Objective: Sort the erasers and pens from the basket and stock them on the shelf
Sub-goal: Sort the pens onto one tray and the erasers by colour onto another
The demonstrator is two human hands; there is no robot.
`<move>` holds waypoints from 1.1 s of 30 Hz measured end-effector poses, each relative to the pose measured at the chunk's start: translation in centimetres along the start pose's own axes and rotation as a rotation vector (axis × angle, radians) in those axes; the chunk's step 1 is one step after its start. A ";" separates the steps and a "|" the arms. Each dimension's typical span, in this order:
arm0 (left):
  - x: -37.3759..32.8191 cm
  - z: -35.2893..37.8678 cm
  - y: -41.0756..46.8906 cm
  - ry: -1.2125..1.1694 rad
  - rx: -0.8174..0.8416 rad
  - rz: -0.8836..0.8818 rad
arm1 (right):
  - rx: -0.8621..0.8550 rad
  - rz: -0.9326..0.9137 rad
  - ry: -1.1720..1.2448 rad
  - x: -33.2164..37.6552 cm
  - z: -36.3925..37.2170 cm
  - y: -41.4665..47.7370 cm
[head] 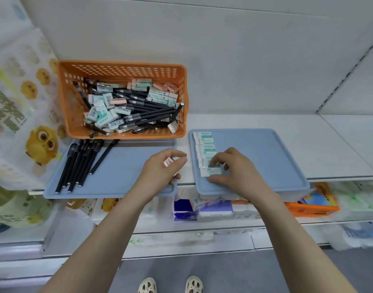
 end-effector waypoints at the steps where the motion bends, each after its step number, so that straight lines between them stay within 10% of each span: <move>1: 0.1 -0.1 0.0 0.005 -0.005 -0.002 | 0.013 -0.018 -0.031 0.1 0.2 0.2; 14: -0.6 0.8 -0.7 -0.355 0.105 -0.311 | 0.037 -0.095 -0.131 1.1 0.2 1.7; 18: -1.1 1.5 -0.5 -0.531 0.186 -0.350 | -0.004 0.044 0.377 3.2 -0.6 1.7; 26: -1.7 2.2 -0.1 -0.271 0.122 -0.173 | 0.071 0.184 0.851 3.0 0.1 2.0; 33: -1.5 3.2 0.3 -0.211 0.224 -0.182 | -0.217 0.374 0.562 -6.4 -2.9 4.0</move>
Point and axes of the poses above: each hand's wrist, its own y-axis towards the middle knuckle, its own z-axis out of the palm, x = y × z, the point moved 6 cm from there along y, towards the middle knuckle, and after that the axes turned 6 degrees about -x, right-handed, at the moved point
